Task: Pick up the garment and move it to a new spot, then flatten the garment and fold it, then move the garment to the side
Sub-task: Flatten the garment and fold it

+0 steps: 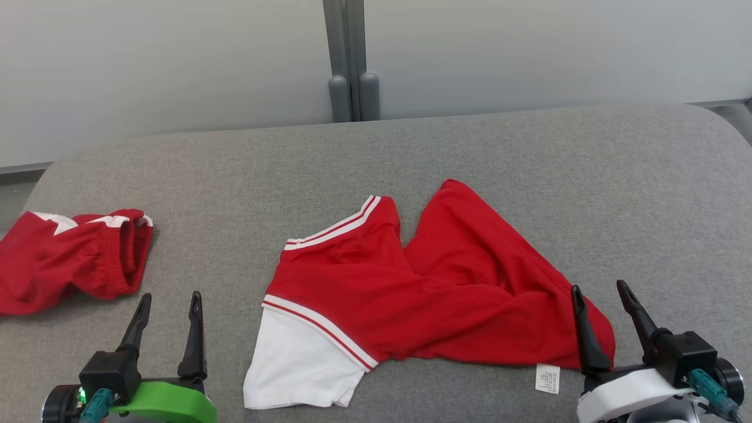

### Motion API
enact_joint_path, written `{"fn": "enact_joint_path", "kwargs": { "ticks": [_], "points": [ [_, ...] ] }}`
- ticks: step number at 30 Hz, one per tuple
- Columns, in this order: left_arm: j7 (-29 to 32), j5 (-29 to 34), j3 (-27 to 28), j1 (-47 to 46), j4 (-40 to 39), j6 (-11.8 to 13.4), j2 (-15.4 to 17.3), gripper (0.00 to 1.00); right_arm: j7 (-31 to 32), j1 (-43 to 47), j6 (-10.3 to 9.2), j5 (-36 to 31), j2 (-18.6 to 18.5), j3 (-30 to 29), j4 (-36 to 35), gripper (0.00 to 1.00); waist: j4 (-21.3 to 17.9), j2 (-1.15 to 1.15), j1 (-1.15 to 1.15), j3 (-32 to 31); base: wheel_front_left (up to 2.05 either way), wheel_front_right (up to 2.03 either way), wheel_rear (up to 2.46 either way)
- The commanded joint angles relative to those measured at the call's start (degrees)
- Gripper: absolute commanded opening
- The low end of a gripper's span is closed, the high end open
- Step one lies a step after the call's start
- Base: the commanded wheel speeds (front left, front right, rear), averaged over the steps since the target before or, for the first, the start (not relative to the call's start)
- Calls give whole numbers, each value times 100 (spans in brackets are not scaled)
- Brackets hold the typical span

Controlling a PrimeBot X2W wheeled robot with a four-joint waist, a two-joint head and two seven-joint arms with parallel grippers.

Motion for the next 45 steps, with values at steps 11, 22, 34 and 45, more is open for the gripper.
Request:
{"fn": "enact_joint_path", "kwargs": {
  "ticks": [11, 22, 34, 45],
  "points": [
    [-2, 31, -198, 173, 217, -20, -60, 100, -19, 22, -10, 50, -78, -80, 237, 100, 12, 0, 0, 6, 0, 0, 0],
    [-2, -208, -925, 215, 964, -24, -131, 100, -19, 161, -10, 157, -233, -251, 1120, 100, 46, 0, 0, 230, 0, 0, 0],
    [-2, -508, -1337, -172, 1924, -24, -120, 100, -19, -197, -10, 328, -214, -244, 2090, 100, -14, 0, 0, 541, 0, 0, 0],
    [18, -953, -1774, -474, 2408, -26, -181, 0, -4, -493, -10, 763, -177, 78, 2608, 0, -10, 0, 0, 701, 0, 0, 0]
  ]
}}
